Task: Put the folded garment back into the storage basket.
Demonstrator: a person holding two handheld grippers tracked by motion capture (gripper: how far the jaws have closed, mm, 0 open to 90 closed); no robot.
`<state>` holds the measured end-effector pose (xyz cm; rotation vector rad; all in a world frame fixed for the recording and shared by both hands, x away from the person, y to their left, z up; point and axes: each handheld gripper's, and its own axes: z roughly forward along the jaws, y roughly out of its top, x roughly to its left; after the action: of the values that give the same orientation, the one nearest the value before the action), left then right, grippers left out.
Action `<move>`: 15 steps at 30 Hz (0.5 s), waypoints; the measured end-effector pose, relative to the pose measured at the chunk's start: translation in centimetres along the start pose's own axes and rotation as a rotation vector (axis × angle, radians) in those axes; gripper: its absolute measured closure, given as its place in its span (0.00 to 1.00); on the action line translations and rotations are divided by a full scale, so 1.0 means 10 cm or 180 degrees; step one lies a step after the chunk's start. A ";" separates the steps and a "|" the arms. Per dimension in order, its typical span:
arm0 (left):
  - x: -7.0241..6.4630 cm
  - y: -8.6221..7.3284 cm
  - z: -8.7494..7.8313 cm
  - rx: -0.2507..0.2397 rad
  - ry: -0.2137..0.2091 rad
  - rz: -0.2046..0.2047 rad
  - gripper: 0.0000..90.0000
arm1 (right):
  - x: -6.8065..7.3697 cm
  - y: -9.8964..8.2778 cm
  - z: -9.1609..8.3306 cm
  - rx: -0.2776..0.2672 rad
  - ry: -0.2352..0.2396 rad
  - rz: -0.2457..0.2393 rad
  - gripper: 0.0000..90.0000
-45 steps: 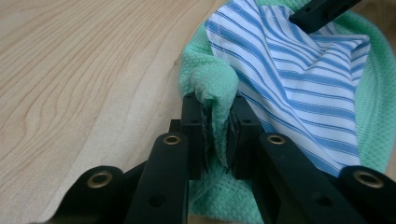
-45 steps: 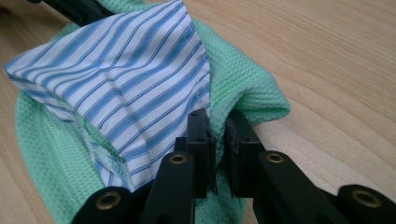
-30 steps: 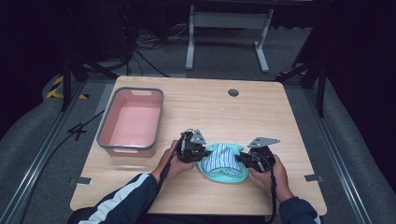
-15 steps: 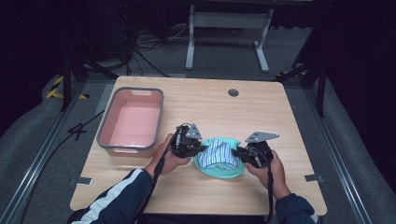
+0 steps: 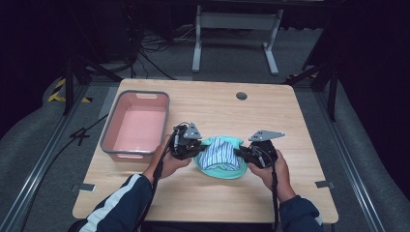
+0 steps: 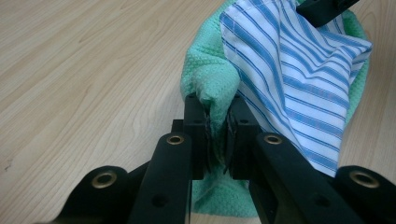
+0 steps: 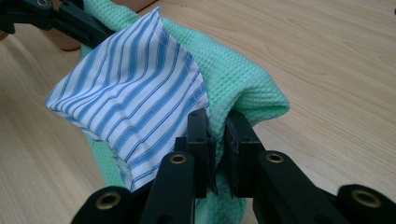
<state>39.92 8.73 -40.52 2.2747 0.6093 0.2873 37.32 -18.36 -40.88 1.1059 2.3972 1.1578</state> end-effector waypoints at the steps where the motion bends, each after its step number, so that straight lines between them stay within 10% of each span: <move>1: 0.01 0.00 -0.01 0.0007 0.0019 0.0029 0.90 | 0.01 0.02 0.01 0.0001 -0.0006 -0.0014 0.90; 15: 0.15 -0.01 -0.32 -0.0032 0.0168 -0.0040 0.90 | 0.16 0.30 0.07 -0.0022 0.0034 -0.0128 0.90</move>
<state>39.98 11.51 -38.27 2.2590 0.6478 0.3444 38.19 -15.60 -38.95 1.0470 2.4101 1.1610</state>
